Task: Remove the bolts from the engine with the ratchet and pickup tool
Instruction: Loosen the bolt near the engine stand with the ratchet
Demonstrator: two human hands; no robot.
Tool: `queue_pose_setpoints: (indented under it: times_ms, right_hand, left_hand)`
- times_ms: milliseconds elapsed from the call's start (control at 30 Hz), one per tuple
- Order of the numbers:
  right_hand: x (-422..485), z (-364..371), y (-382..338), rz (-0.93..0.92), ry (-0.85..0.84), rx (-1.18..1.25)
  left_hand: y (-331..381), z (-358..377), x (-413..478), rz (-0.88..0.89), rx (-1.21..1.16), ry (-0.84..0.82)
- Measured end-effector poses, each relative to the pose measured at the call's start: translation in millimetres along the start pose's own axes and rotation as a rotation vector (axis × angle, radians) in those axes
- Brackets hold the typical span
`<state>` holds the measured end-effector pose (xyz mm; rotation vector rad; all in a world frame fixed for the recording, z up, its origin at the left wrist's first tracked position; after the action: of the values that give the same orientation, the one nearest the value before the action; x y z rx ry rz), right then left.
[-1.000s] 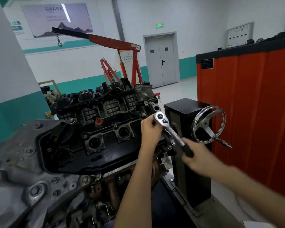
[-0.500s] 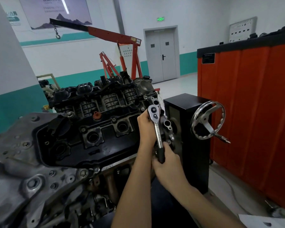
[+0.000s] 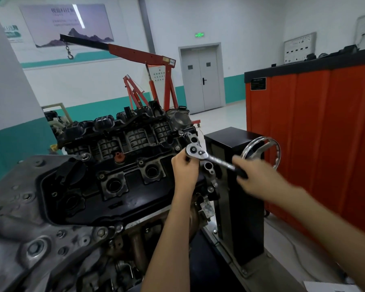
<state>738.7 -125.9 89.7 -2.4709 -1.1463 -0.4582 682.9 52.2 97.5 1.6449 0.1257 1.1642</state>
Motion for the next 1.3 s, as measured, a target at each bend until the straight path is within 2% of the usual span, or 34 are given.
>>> queue_pose_setpoints:
  times_ms: [67, 133, 200, 267, 367, 467, 567, 633, 700, 867, 933, 1000, 1067, 1133, 1233, 1300]
  right_hand:
    - [-37, 38, -24, 0.151, -0.017, 0.449]
    - [-53, 67, -61, 0.245, 0.043, 0.754]
    - [-52, 86, -89, 0.318, 0.072, 0.9]
    - [-50, 90, -94, 0.341, 0.042, 0.931]
    - [-46, 69, -54, 0.232, -0.045, 0.713]
    - [-20, 23, -8, 0.017, -0.138, 0.304]
    - [24, -22, 5, -0.176, -0.086, -0.218]
    - [33, -31, -1, -0.211, -0.011, -0.315]
    - [18, -17, 0, -0.114, 0.017, -0.192]
    - [-49, 56, -46, 0.2, 0.054, 0.689]
    - [-50, 79, -75, 0.274, 0.064, 0.838]
    - [-50, 87, -87, 0.294, 0.036, 0.875]
    - [-48, 77, -71, 0.257, -0.026, 0.83]
    - [-43, 54, -41, 0.153, -0.119, 0.666]
    - [-5, 7, 2, -0.056, -0.145, 0.127]
    - [25, -22, 7, -0.177, -0.068, -0.253]
  left_hand:
    - [-1, 4, 1, 0.011, -0.011, -0.041]
    - [-1, 6, 3, 0.007, -0.018, -0.042]
    - [-2, 5, 6, 0.002, -0.021, -0.013]
    - [-3, 4, 7, -0.009, -0.026, -0.015]
    - [-3, 4, 5, -0.016, -0.025, -0.06]
    - [5, 9, 2, 0.008, -0.011, -0.111]
    - [7, 4, 4, 0.015, 0.002, -0.059]
    - [5, 2, 3, 0.009, -0.015, -0.025]
    - [4, 1, 1, 0.01, -0.013, -0.014]
    - [-1, 4, 2, 0.01, -0.039, -0.023]
    - [-3, 4, 3, -0.003, -0.048, -0.013]
    - [-3, 2, 4, -0.03, -0.059, 0.007]
    - [-4, 1, 5, -0.029, -0.049, 0.004]
    - [-2, 4, 3, -0.022, -0.04, -0.04]
    - [8, 8, 1, 0.015, -0.003, -0.103]
    - [10, 5, 1, 0.022, 0.005, -0.073]
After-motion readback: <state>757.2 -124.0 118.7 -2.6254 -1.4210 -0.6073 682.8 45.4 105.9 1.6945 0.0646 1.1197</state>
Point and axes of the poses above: each hand's wrist, its own x-axis towards the middle knuckle, its own z-axis out of the palm, y = z × x, the point moved 9 cm from there along x, towards the middle knuckle, and after that the axes turned 5 degrees about -x, right-handed, at the moved point
